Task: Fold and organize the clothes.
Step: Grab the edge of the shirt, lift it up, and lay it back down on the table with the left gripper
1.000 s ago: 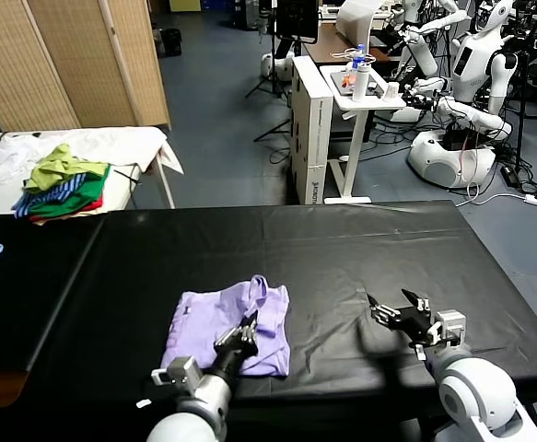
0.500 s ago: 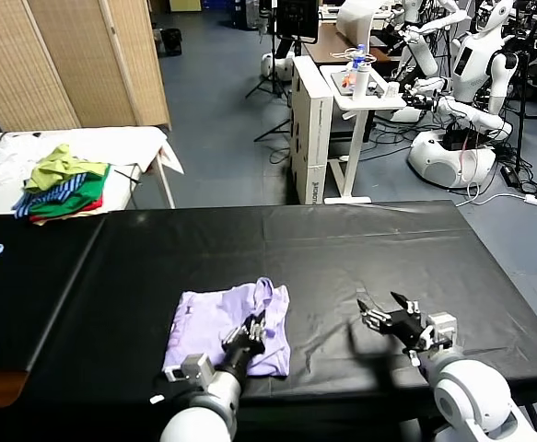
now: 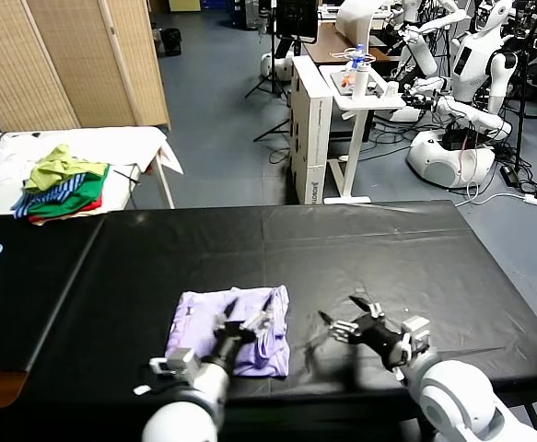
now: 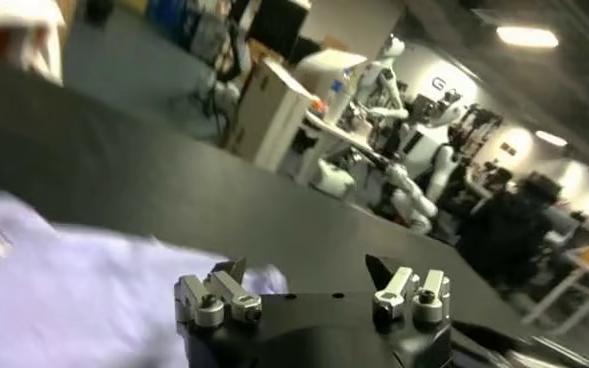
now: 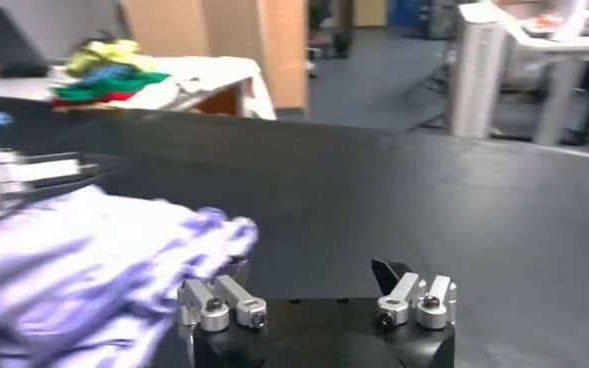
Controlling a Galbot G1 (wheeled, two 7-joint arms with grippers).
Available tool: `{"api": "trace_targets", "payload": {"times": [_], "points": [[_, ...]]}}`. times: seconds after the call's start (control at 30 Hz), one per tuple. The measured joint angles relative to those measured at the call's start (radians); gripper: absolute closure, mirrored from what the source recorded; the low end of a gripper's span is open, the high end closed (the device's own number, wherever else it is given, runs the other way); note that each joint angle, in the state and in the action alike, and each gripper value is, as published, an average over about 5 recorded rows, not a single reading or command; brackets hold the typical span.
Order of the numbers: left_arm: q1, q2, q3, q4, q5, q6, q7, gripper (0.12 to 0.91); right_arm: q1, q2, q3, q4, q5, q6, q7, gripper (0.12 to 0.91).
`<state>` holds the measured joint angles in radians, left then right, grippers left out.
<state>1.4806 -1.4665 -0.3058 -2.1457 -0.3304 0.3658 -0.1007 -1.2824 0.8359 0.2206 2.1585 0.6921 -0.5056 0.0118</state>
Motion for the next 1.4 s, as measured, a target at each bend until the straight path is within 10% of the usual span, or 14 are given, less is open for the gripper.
{"api": "trace_targets", "payload": {"times": [0.53,0.97,1.23,1.4], "points": [[0.003,0.169,-0.131,0.062,0.071,-0.037,0.018,0.123,0.033,0.034,-0.22,0.011,-0.114,0.002,0.005,0.143],[0.024,0.176,-0.146,0.07,0.093,-0.051,0.022,0.123,0.04,0.056,-0.247,-0.008,-0.122,0.004,0.006,0.472],[0.034,0.169,-0.148,0.076,0.102,-0.062,0.02,0.123,0.005,0.04,-0.208,0.018,-0.108,0.0,0.028,0.848],[0.04,0.163,-0.157,0.08,0.105,-0.069,0.019,0.123,-0.029,0.032,-0.169,0.039,-0.1,-0.015,0.045,0.881]]}}
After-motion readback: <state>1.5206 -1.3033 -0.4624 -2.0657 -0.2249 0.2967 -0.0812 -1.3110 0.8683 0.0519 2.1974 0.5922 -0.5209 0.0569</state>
